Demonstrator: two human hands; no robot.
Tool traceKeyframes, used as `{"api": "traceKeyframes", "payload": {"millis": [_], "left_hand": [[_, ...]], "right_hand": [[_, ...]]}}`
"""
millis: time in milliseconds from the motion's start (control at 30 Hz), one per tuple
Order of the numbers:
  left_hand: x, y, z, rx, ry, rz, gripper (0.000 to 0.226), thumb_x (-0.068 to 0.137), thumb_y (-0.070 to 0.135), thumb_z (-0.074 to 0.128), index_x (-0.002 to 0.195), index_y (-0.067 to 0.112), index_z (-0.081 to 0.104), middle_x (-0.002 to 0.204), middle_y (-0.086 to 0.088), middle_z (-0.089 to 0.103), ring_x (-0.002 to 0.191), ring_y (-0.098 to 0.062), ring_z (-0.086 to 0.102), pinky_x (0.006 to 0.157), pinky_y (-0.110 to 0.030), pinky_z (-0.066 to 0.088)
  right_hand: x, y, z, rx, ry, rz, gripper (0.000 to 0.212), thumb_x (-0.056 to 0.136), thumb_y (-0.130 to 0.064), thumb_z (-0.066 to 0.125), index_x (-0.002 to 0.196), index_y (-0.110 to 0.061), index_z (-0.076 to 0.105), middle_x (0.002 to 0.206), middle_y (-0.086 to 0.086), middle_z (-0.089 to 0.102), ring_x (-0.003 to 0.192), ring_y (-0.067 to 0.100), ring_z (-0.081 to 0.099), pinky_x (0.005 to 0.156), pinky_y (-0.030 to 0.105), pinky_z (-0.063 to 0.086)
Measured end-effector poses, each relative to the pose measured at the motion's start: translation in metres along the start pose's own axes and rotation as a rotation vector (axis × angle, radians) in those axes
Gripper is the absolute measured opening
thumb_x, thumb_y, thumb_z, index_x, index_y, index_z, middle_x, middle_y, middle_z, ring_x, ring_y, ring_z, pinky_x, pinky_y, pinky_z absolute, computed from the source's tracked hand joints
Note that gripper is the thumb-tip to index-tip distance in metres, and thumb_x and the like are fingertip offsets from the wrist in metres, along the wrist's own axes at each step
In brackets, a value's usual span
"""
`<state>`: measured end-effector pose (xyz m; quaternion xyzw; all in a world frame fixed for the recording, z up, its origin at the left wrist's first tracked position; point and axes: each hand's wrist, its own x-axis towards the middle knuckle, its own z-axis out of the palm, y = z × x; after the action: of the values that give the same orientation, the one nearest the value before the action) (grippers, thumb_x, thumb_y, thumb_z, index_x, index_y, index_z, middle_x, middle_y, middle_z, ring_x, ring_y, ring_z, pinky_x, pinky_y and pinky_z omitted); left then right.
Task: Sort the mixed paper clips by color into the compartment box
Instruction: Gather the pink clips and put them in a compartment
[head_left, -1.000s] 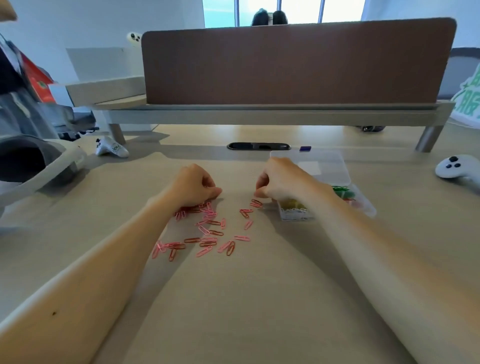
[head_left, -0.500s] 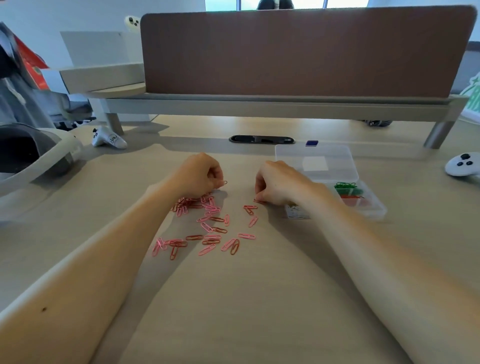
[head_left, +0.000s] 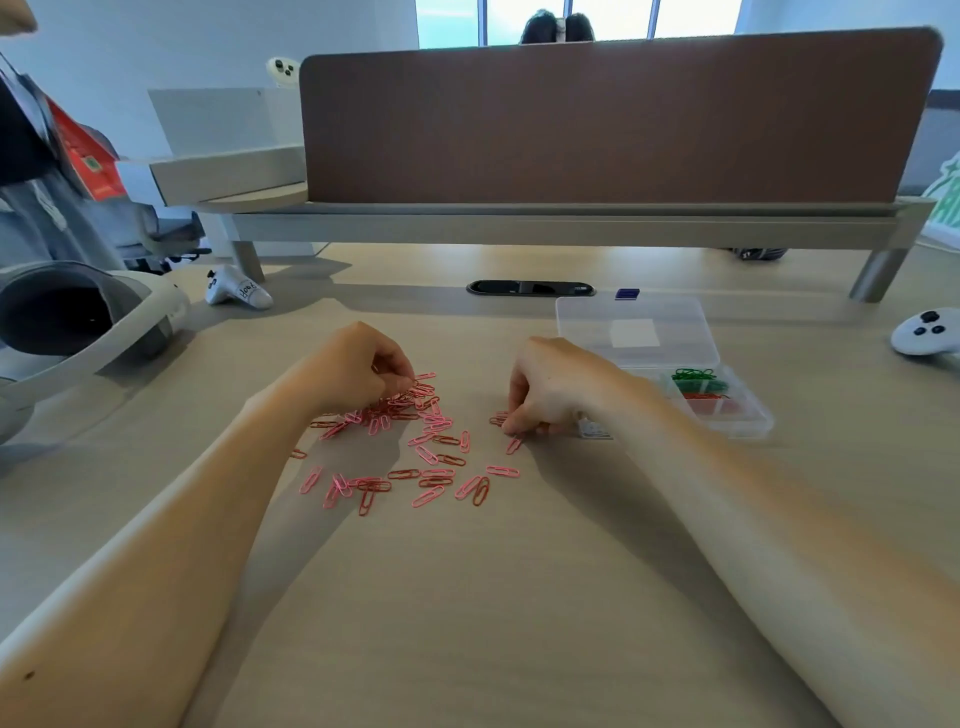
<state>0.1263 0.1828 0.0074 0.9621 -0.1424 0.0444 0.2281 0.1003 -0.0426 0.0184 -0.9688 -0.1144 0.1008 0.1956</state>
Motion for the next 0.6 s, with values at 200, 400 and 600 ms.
{"api": "traceKeyframes", "payload": {"millis": [200,400,600], "left_hand": [[-0.002,-0.005,-0.003,0.033,-0.026,-0.021,0.010,0.080,0.011,0.074,0.090,0.015,0.075,0.082,0.000,0.072,0.075,-0.011,0.064,0.073,-0.021,0.051],[-0.004,-0.002,-0.002,0.071,-0.096,-0.038,0.012,0.079,0.016,0.077,0.091,0.020,0.076,0.077,0.003,0.071,0.073,-0.010,0.064,0.072,-0.021,0.051],[-0.006,0.007,-0.003,-0.159,0.004,0.027,0.010,0.080,0.011,0.075,0.088,0.017,0.076,0.081,0.000,0.073,0.074,-0.010,0.067,0.072,-0.019,0.053]], "right_hand": [[0.002,-0.004,0.007,-0.060,0.044,-0.025,0.006,0.079,-0.020,0.077,0.077,-0.017,0.072,0.082,0.004,0.070,0.075,0.021,0.070,0.066,0.030,0.058],[0.001,-0.004,0.005,0.004,0.111,-0.042,0.020,0.080,-0.013,0.073,0.064,-0.023,0.065,0.079,-0.002,0.067,0.078,0.016,0.064,0.059,0.025,0.048],[0.003,-0.004,0.009,0.548,0.105,0.001,0.015,0.085,-0.003,0.069,0.072,-0.011,0.068,0.069,0.007,0.067,0.061,0.018,0.063,0.065,0.030,0.058]]}}
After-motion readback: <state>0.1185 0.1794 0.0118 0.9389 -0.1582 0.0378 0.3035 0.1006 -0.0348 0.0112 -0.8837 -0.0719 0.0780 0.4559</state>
